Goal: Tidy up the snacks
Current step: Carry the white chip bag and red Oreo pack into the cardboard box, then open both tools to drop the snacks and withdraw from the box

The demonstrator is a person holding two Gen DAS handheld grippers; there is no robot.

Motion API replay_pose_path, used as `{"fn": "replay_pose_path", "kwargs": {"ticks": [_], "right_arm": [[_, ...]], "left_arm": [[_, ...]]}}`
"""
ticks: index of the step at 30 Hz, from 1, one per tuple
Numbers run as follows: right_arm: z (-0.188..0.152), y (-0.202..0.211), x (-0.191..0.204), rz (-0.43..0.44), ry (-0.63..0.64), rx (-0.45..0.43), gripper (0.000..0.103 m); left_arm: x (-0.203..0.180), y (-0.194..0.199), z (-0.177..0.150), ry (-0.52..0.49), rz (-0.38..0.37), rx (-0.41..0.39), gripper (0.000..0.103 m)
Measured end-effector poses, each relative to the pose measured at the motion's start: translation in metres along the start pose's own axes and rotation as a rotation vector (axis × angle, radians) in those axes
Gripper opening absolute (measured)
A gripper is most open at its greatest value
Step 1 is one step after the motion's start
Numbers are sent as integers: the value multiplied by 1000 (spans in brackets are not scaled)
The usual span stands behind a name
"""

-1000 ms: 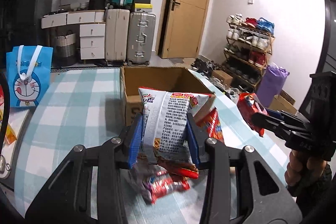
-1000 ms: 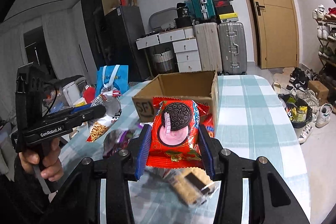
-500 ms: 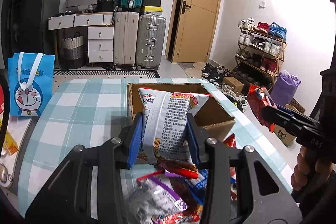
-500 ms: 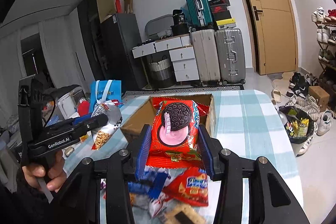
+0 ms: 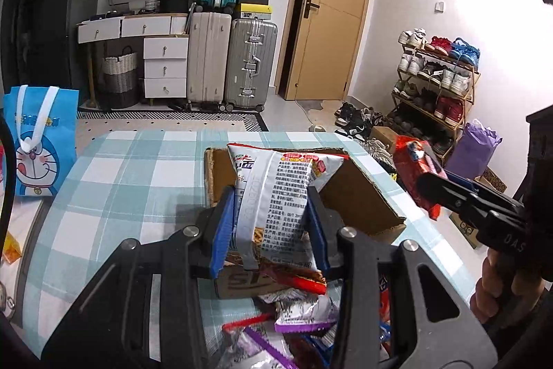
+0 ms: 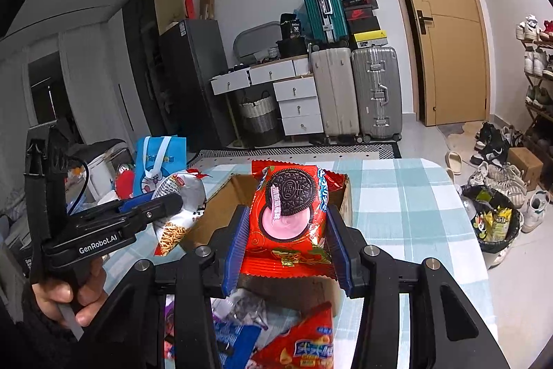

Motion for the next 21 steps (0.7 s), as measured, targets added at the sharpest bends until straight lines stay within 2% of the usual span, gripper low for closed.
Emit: {"fn": "replay_pose_path", "kwargs": {"ticks": [4,11,14,21], "right_arm": [[7,-17,-5,27,-38,19,44],[12,-48,-13,0,-75,49,44],[11,-63,-16,6,-113,88,44],[-8,-80,-13,-6,-95,135,44]], "left_arm": [[-1,-16,3,-9,-12,7,36],[-5,-48,4,-23,-21,40,36],[-7,-58,3,-29,-17,51,36],[-6,-70,-7,-45,-3,66,36]]}}
Point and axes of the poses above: each gripper's, at about its wrist camera, not at the fingertips, and y roughly against the way its jaws point, x to its left, z to its top, the point moved 3 cm from there along -y, roughly the way its jaws point, and after that the axes turned 15 degrees about -y, right-handed, at the moved point
